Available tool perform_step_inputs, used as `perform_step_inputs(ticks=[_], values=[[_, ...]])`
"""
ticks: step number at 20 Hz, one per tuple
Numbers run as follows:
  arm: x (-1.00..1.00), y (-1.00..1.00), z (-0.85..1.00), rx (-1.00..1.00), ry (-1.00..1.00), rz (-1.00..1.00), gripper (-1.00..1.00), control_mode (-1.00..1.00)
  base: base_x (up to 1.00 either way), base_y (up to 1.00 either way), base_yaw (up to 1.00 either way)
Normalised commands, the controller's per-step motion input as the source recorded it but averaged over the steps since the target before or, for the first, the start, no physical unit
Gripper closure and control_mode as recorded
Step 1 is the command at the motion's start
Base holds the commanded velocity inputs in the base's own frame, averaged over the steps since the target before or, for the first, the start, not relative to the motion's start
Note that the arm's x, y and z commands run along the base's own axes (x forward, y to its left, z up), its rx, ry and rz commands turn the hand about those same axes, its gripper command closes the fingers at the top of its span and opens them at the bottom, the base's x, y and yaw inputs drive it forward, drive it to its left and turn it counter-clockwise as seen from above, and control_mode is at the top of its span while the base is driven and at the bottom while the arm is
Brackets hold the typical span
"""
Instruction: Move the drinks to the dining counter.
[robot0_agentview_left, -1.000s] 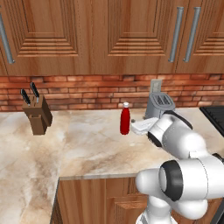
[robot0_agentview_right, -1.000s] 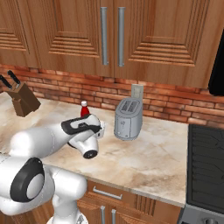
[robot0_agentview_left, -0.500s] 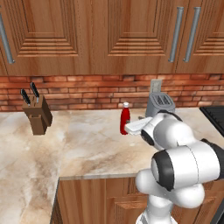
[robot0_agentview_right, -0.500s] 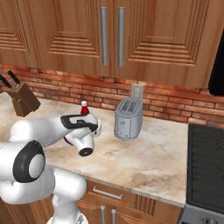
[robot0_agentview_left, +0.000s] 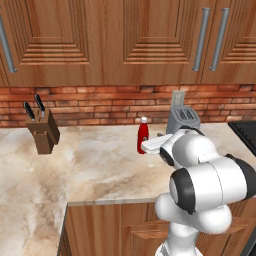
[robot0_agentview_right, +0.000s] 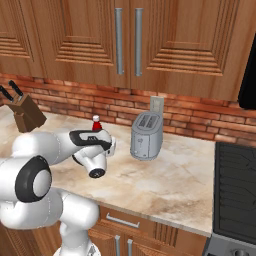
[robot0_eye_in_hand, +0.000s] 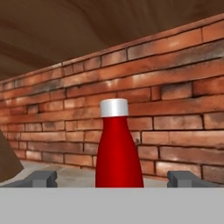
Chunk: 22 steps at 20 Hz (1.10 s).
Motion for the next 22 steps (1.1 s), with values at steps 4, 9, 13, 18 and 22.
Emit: perform_step_inputs(ticks=[4,9,13,18,22], values=[[0.08,0.0,-0.03,0.0,0.0,-0.01,-1.0,-1.0,0.0,0.0,0.0],[0.13,0.0,0.0,0.0,0.0,0.0,-1.0,-1.0,0.0,0.0,0.0],[0.26,0.0,0.0,0.0,0.03,0.0,-1.0,-1.0,0.0,0.0,0.0],[0.25,0.0,0.0,-0.01,0.05,0.0,-1.0,-1.0,0.0,0.0,0.0],[0.27,0.01,-0.06,-0.04,0.08,0.0,-1.0,-1.0,0.0,0.0,0.0]])
